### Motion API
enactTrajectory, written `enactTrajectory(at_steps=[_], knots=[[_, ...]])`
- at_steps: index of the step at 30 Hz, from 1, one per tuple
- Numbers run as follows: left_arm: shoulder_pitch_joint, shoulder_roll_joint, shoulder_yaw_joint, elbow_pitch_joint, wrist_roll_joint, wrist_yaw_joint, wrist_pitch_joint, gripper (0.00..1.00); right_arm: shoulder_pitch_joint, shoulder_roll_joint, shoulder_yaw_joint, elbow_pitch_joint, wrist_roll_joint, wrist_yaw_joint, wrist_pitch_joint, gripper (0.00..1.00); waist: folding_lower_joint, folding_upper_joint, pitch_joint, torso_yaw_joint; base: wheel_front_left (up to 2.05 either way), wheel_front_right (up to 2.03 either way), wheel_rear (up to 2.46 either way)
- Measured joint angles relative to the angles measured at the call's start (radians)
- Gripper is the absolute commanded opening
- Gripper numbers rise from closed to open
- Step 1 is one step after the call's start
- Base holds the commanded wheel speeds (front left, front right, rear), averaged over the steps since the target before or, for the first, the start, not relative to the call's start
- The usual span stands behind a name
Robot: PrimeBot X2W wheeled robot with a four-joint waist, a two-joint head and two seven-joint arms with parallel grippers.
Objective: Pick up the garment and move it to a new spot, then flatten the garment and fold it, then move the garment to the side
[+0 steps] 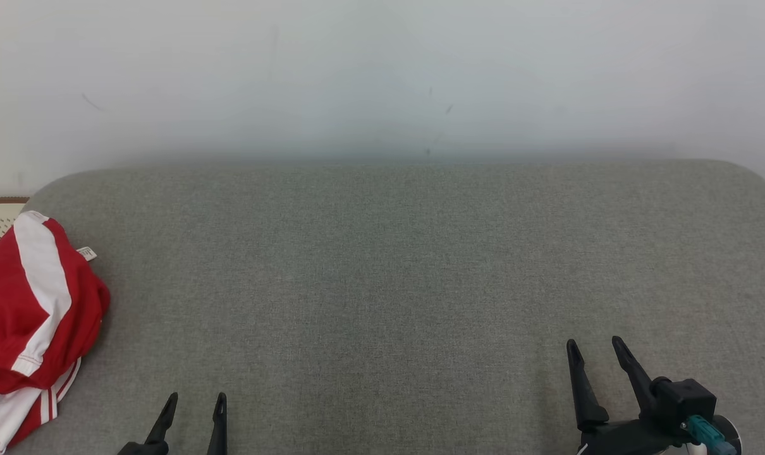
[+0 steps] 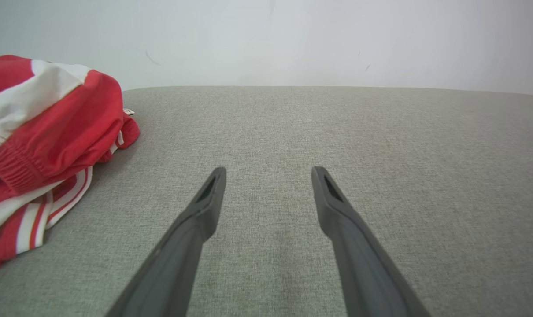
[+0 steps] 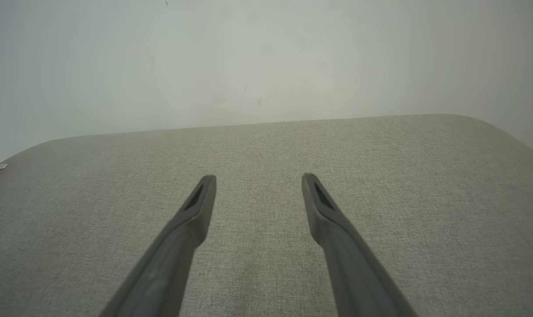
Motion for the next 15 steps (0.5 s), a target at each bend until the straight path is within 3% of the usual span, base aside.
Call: enactTrajectory(at_steps=[15], knots=[[0.001,-0.001,0.024,0.005,0.055,0.028,-0.021,1.0,0.004,0.022,-0.081,0.024,-0.103,0.0,-0.01,1.0,0.0,0.0,-0.01,-0.004,0.0,0.0,0.0]])
